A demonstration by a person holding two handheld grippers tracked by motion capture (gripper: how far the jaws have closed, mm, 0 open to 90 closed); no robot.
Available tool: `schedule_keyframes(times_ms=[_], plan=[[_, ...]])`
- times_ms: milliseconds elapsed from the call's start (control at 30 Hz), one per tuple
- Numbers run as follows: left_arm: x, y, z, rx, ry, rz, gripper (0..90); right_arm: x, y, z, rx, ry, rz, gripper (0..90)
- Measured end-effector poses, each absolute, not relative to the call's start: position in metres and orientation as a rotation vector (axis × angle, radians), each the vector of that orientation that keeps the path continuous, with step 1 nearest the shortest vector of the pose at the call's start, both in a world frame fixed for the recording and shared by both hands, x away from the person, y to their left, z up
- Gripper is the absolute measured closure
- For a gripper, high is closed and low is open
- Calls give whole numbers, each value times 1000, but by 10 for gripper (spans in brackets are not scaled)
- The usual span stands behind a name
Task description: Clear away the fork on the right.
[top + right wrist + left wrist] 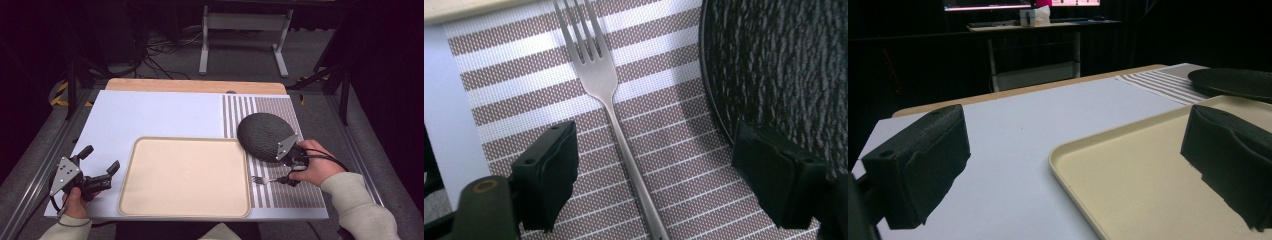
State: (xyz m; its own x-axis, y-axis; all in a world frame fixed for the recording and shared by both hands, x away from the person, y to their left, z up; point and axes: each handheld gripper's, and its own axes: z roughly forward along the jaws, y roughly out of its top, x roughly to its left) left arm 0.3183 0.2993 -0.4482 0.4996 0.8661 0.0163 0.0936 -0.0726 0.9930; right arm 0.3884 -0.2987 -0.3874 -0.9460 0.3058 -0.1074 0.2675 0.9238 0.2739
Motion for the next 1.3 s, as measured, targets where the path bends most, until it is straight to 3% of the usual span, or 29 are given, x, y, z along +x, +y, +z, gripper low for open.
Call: schedule_keyframes(times_ms=[167, 300, 767, 1300], plan=[[318, 299, -448, 1527, 866, 793, 0, 389, -298, -393, 418, 2969, 376, 286], [319, 299, -449, 1533, 864, 792, 0, 389, -296, -400, 314, 3034, 248, 464], [319, 299, -449, 1539, 862, 788, 0, 395, -287, -410, 120, 3115, 27, 797], [320, 300, -451, 1535, 872, 784, 0, 397, -285, -413, 46, 3137, 4, 842]])
